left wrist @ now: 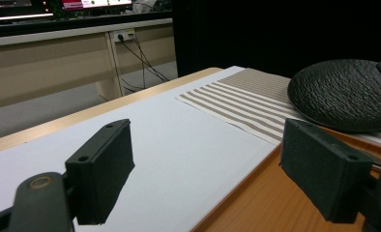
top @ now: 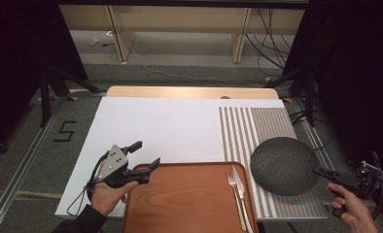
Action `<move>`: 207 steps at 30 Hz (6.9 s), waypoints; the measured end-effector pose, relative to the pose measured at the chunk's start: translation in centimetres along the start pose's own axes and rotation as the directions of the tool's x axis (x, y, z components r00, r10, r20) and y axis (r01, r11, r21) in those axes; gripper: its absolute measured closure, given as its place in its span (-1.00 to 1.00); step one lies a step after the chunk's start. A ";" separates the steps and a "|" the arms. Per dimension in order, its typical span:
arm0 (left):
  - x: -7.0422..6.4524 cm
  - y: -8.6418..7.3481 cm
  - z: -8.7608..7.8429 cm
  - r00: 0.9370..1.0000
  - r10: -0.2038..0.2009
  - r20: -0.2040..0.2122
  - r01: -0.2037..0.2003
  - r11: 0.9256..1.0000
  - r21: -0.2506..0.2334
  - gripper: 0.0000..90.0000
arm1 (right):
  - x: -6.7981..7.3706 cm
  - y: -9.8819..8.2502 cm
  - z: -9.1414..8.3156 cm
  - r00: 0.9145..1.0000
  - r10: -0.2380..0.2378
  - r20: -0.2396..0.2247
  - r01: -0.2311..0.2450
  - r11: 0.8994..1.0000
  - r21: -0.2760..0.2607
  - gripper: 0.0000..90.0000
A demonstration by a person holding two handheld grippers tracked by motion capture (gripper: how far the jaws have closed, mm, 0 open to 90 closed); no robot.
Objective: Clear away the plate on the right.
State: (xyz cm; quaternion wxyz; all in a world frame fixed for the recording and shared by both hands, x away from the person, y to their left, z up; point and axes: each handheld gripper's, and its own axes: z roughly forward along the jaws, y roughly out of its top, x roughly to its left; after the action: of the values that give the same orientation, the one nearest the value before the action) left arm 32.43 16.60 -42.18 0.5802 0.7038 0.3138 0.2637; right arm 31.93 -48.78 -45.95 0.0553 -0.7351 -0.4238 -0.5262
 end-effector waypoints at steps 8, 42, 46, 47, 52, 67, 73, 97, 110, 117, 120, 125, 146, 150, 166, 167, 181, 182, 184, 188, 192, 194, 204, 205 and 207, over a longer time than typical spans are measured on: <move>0.0 0.0 0.0 1.000 0.002 -0.001 -0.002 1.000 0.002 -0.58 | 0.0 -0.2 0.0 0.997 0.048 -0.057 -0.049 0.998 -0.031 0.91; 0.1 0.0 -0.1 1.000 0.003 -0.012 -0.003 1.000 -0.004 -0.58 | 5.0 -3.4 3.7 0.969 0.078 -0.235 -0.070 0.997 0.042 0.89; 0.2 0.0 -0.2 1.000 0.003 -0.012 -0.003 1.000 -0.006 -0.58 | 5.9 -4.0 4.5 0.962 0.088 -0.258 -0.068 0.994 0.083 0.89; 0.2 0.0 -0.2 1.000 0.003 -0.012 -0.003 1.000 -0.006 -0.58 | 5.9 -4.0 4.5 0.962 0.088 -0.258 -0.068 0.994 0.083 0.89; 0.2 0.0 -0.2 1.000 0.003 -0.013 -0.003 1.000 -0.009 -0.58 | 7.0 -5.0 5.8 0.957 0.076 -0.279 -0.043 0.992 0.122 0.89; 0.1 0.0 -0.3 1.000 0.003 -0.014 -0.003 1.000 -0.012 -0.58 | 10.1 -8.0 9.5 0.950 0.031 -0.311 0.050 0.967 0.248 0.88; 0.2 0.1 -0.3 1.000 0.005 -0.014 -0.005 1.000 -0.015 -0.58 | 11.0 -9.1 10.5 0.948 0.013 -0.319 0.084 0.953 0.291 0.88; 0.1 0.1 -0.3 1.000 0.001 -0.009 -0.001 1.000 -0.016 -0.58 | 13.2 -13.6 14.4 0.947 -0.052 -0.316 0.200 0.866 0.458 0.86; 0.1 0.0 -0.3 1.000 0.002 -0.009 -0.002 1.000 -0.014 -0.58 | 13.5 -14.5 15.3 0.952 -0.113 -0.283 0.247 0.828 0.503 0.88; 0.1 0.0 -0.3 1.000 0.001 -0.009 -0.001 1.000 -0.014 -0.58 | 13.5 -14.7 15.4 0.952 -0.194 -0.236 0.290 0.815 0.502 0.93; 0.1 0.0 -0.3 1.000 0.001 -0.008 -0.001 1.000 -0.015 -0.58 | 13.5 -14.7 15.4 0.950 -0.217 -0.224 0.304 0.804 0.511 0.94; 0.1 0.0 -0.3 1.000 0.002 -0.009 -0.003 1.000 -0.013 -0.58 | 13.4 -14.6 15.5 0.950 -0.221 -0.223 0.307 0.798 0.519 0.94; 0.0 0.0 -0.2 1.000 0.005 -0.003 -0.005 1.000 -0.009 -0.58 | 14.3 -15.6 15.8 0.865 -0.486 -0.127 0.467 0.685 0.560 0.72; 0.0 0.0 -0.2 1.000 0.006 -0.003 -0.006 1.000 -0.008 -0.58 | 14.4 -15.9 16.0 0.853 -0.507 -0.123 0.477 0.663 0.576 0.69; 0.0 0.0 -0.2 1.000 0.003 0.001 -0.003 1.000 -0.003 -0.58 | 17.4 -15.0 13.7 0.674 -0.717 -0.177 0.726 0.600 0.335 0.03; 0.0 0.0 -0.2 1.000 0.003 0.001 -0.003 1.000 -0.003 -0.58 | 17.4 -15.0 13.7 0.674 -0.717 -0.177 0.726 0.600 0.335 0.03; 0.0 0.0 -0.2 1.000 0.000 0.009 0.000 1.000 -0.002 -0.59 | 19.0 -14.3 11.7 0.555 -0.819 -0.147 0.830 0.557 0.031 -0.44; 0.0 0.0 -0.2 1.000 0.000 0.009 0.000 1.000 -0.002 -0.59 | 19.0 -14.2 11.5 0.548 -0.825 -0.141 0.834 0.552 0.014 -0.45; 0.0 0.0 -0.2 1.000 0.000 0.011 0.000 1.000 -0.003 -0.59 | 19.1 -14.1 11.3 0.534 -0.836 -0.127 0.842 0.540 -0.010 -0.46; 0.0 0.0 -0.2 1.000 0.000 0.013 0.000 1.000 -0.004 -0.59 | 19.2 -14.0 11.0 0.516 -0.849 -0.110 0.850 0.524 -0.051 -0.49; 0.0 0.0 -0.2 1.000 0.003 0.017 -0.003 1.000 -0.002 -0.59 | 19.3 -14.0 10.7 0.484 -0.870 -0.091 0.868 0.491 -0.072 -0.52; 0.0 0.0 -0.2 1.000 0.002 0.016 -0.002 1.000 -0.001 -0.59 | 19.4 -14.0 10.6 0.471 -0.879 -0.076 0.876 0.476 -0.079 -0.54; 0.0 0.0 -0.2 1.000 0.005 0.017 -0.005 1.000 0.000 -0.59 | 19.3 -13.7 10.1 0.428 -0.904 -0.021 0.899 0.428 -0.098 -0.57; 0.0 0.0 -0.2 1.000 0.005 0.017 -0.005 1.000 0.000 -0.59 | 19.3 -13.7 10.1 0.428 -0.904 -0.021 0.899 0.428 -0.098 -0.57; -0.1 -0.1 -0.3 1.000 0.002 0.015 -0.002 1.000 0.000 -0.59 | 19.2 -13.6 10.0 0.426 -0.905 -0.010 0.900 0.424 -0.100 -0.58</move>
State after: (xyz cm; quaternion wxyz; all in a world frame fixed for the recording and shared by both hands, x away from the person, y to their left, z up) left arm 32.19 16.74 -42.22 0.5821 0.7063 0.3086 0.2590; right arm 31.58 -23.98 -39.56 -0.2509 -0.3790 -0.7281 -0.5131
